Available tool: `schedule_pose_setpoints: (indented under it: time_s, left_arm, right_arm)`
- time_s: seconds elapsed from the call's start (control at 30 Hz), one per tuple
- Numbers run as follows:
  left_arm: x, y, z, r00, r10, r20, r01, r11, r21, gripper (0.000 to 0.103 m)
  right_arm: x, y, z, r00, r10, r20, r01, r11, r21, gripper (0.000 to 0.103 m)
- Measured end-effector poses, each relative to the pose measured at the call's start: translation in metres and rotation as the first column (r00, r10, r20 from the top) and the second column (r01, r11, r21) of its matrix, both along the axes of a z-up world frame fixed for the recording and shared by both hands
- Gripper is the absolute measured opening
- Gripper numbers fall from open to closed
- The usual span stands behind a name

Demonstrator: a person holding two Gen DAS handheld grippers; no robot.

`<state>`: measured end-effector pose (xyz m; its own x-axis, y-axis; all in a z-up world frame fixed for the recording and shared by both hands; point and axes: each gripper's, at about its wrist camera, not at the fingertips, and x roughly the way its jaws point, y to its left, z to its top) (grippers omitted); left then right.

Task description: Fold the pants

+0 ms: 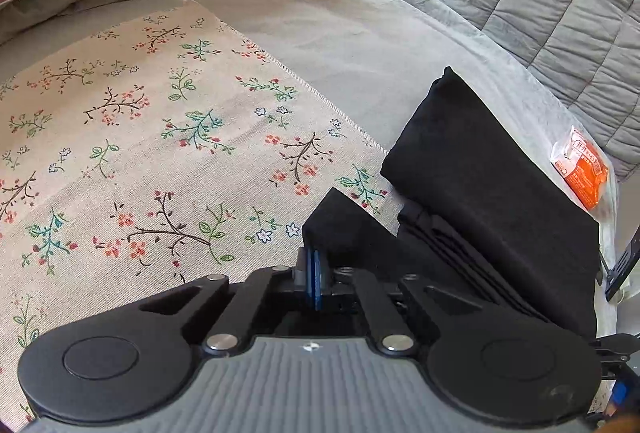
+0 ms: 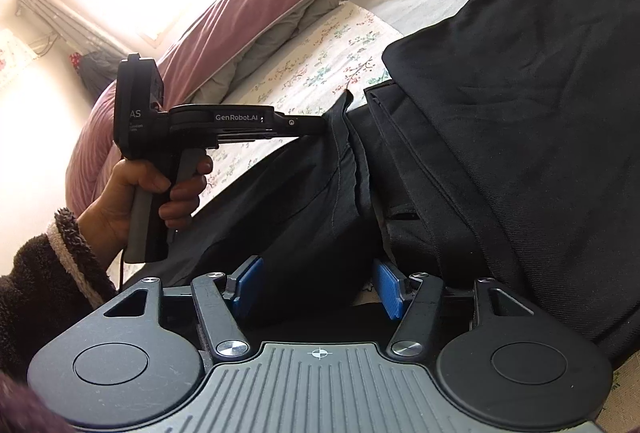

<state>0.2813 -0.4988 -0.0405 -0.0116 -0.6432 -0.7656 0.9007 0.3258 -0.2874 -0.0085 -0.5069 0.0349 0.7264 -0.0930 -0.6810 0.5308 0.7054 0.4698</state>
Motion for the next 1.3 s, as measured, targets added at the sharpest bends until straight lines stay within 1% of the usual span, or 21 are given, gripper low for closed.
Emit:
schedule_pose_setpoints:
  time_s: [0.1,0.17,0.23,0.3,0.43,0.57,0.63,0.7,0.73,0.8,0.87,0.9,0.97,1.0,1.03,1.07,1.1,1.13,1.2,1.27,1.3]
  left_arm:
    - [-0.006,0.013,0.013,0.997,0.024,0.068,-0.022,1.000,-0.022,0.009]
    - [-0.005,0.020,0.019,0.990,0.064,0.122,-0.064,0.998,-0.005,0.009]
    - [0.001,0.027,0.020,0.980,0.099,0.172,-0.105,0.994,0.031,0.009]
    - [0.010,0.036,0.018,0.976,0.131,0.174,-0.143,0.988,0.054,0.009]
    - [0.024,0.050,0.015,0.969,0.185,0.163,-0.197,0.979,0.061,0.009]
    - [0.030,0.057,0.013,0.961,0.219,0.169,-0.234,0.969,0.075,0.009]
    - [0.030,0.062,0.017,0.958,0.235,0.163,-0.246,0.968,0.053,0.009]
    - [0.027,0.068,0.025,0.955,0.244,0.172,-0.252,0.968,0.025,0.009]
    - [0.024,0.070,0.030,0.952,0.244,0.185,-0.252,0.967,0.024,0.009]
    - [0.018,0.073,0.035,0.943,0.241,0.229,-0.260,0.964,0.057,0.009]
    - [0.014,0.077,0.032,0.930,0.230,0.286,-0.275,0.952,0.131,0.009]
    - [0.013,0.080,0.028,0.925,0.223,0.307,-0.281,0.947,0.157,0.009]
    - [0.016,0.087,0.021,0.922,0.228,0.312,-0.293,0.939,0.179,0.009]
    - [0.019,0.092,0.016,0.925,0.239,0.297,-0.301,0.936,0.184,0.009]
    - [0.020,0.096,0.013,0.925,0.250,0.285,-0.309,0.932,0.187,0.009]
    - [0.021,0.099,0.011,0.924,0.261,0.279,-0.318,0.930,0.183,0.009]
    - [0.021,0.102,0.013,0.921,0.273,0.280,-0.328,0.928,0.174,0.009]
    - [0.019,0.105,0.019,0.914,0.280,0.294,-0.336,0.928,0.159,0.009]
    - [0.015,0.113,0.041,0.899,0.282,0.335,-0.332,0.938,0.101,0.009]
    - [0.010,0.120,0.070,0.879,0.290,0.378,-0.330,0.943,0.043,0.009]
    - [0.008,0.122,0.089,0.864,0.293,0.409,-0.325,0.946,0.009,0.009]
  right_arm:
    - [0.002,0.004,0.002,1.000,0.015,-0.012,-0.015,1.000,-0.026,0.062]
    - [0.003,0.006,0.003,1.000,0.015,-0.021,-0.016,0.999,-0.041,0.062]
    - [0.005,0.007,0.003,1.000,0.008,-0.022,-0.009,0.999,-0.039,0.063]
    - [0.008,0.007,0.003,1.000,0.000,-0.017,0.000,0.999,-0.032,0.063]
    - [0.020,0.009,0.001,1.000,-0.019,-0.008,0.019,0.999,-0.028,0.064]
    - [0.034,0.012,-0.002,0.997,-0.078,-0.026,0.077,0.995,-0.066,0.064]
    - [0.041,0.015,-0.003,0.993,-0.115,-0.027,0.112,0.989,-0.094,0.064]
    - [0.053,0.020,-0.004,0.985,-0.167,-0.051,0.158,0.976,-0.147,0.063]
    - [0.057,0.024,-0.005,0.979,-0.194,-0.060,0.181,0.967,-0.179,0.066]
    - [0.066,0.031,-0.004,0.975,-0.212,-0.069,0.192,0.957,-0.216,0.065]
    - [0.074,0.035,-0.005,0.975,-0.208,-0.076,0.183,0.951,-0.251,0.064]
    - [0.078,0.036,-0.006,0.974,-0.210,-0.089,0.179,0.945,-0.274,0.062]
    - [0.088,0.044,-0.011,0.970,-0.216,-0.115,0.163,0.920,-0.355,0.058]
    - [0.092,0.047,-0.013,0.970,-0.211,-0.124,0.149,0.910,-0.388,0.047]
    - [0.096,0.051,-0.016,0.972,-0.196,-0.131,0.126,0.902,-0.412,0.032]
    - [0.100,0.056,-0.018,0.975,-0.175,-0.138,0.099,0.896,-0.432,0.022]
    - [0.103,0.059,-0.020,0.979,-0.148,-0.143,0.071,0.895,-0.441,0.004]
    - [0.105,0.063,-0.021,0.981,-0.129,-0.143,0.053,0.897,-0.439,0.001]
    - [0.104,0.068,-0.016,0.986,-0.122,-0.111,0.063,0.901,-0.429,0.001]
    - [0.097,0.070,-0.002,0.993,-0.112,-0.026,0.092,0.912,-0.399,0.000]
    - [0.092,0.070,0.007,0.994,-0.109,0.021,0.109,0.918,-0.381,0.000]
